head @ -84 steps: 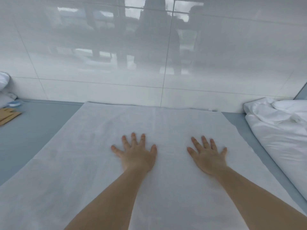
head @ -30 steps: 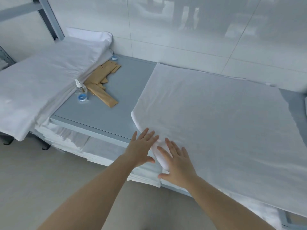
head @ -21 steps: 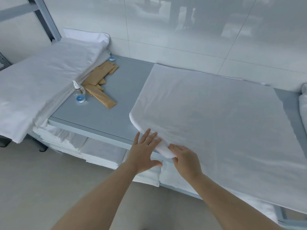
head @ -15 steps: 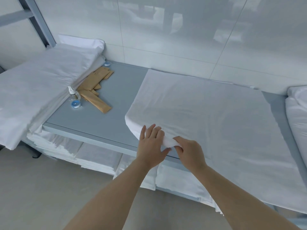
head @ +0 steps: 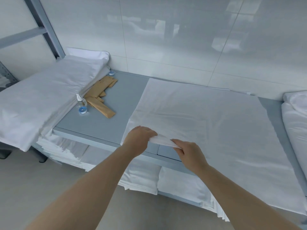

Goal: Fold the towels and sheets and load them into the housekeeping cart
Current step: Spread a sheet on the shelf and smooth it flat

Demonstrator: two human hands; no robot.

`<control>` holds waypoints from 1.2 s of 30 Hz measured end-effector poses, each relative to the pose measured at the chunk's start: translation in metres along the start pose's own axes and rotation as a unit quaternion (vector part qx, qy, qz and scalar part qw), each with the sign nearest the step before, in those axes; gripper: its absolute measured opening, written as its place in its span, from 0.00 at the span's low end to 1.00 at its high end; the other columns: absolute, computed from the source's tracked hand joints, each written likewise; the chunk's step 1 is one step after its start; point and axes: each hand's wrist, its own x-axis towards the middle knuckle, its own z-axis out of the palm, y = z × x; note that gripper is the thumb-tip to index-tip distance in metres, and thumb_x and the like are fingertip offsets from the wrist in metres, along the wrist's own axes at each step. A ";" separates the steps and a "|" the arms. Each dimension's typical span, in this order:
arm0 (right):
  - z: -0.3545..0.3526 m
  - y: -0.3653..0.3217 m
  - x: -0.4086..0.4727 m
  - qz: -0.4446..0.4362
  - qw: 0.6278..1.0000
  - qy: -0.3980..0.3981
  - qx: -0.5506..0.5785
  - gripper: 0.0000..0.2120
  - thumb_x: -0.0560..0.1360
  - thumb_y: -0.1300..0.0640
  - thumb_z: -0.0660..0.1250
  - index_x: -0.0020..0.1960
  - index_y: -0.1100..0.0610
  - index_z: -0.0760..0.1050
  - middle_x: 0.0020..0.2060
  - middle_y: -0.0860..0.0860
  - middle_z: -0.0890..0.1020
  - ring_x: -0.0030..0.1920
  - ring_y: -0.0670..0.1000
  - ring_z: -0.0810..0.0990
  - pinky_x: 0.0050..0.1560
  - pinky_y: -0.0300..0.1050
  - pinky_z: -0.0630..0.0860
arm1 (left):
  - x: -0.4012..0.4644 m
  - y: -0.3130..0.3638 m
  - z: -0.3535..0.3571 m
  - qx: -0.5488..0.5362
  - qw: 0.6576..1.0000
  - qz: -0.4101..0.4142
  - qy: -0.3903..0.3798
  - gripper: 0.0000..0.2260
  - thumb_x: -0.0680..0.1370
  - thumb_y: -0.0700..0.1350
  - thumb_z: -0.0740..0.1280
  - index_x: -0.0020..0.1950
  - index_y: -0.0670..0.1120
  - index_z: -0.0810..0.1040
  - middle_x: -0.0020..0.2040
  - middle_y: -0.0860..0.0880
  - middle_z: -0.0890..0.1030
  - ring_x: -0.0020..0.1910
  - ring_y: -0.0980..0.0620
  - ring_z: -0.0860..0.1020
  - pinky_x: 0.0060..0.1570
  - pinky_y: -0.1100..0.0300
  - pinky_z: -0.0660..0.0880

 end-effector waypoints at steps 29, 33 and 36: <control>0.122 0.040 0.077 -0.088 0.976 -0.163 -0.115 0.22 0.82 0.46 0.50 0.76 0.43 0.57 0.77 0.40 0.52 0.77 0.42 0.46 0.75 0.51 0.36 | 0.000 -0.047 0.102 0.169 0.954 -0.248 -0.024 0.23 0.81 0.59 0.48 0.69 0.49 0.66 0.69 0.45 0.68 0.67 0.42 0.65 0.65 0.45 0.55; 0.112 0.071 0.123 -0.029 0.971 -0.144 -0.188 0.24 0.82 0.42 0.47 0.76 0.37 0.48 0.77 0.40 0.47 0.77 0.43 0.42 0.75 0.53 0.36 | 0.052 -0.049 0.117 0.086 0.977 -0.192 -0.018 0.24 0.81 0.58 0.49 0.76 0.51 0.57 0.77 0.43 0.57 0.75 0.43 0.54 0.73 0.46 0.47; 0.115 0.087 0.160 -0.003 0.969 -0.128 -0.210 0.24 0.81 0.41 0.44 0.75 0.34 0.42 0.77 0.39 0.44 0.76 0.43 0.41 0.74 0.54 0.36 | 0.094 -0.061 0.134 0.076 0.980 -0.177 -0.048 0.28 0.80 0.62 0.43 0.79 0.55 0.43 0.79 0.47 0.41 0.77 0.43 0.37 0.72 0.41 0.34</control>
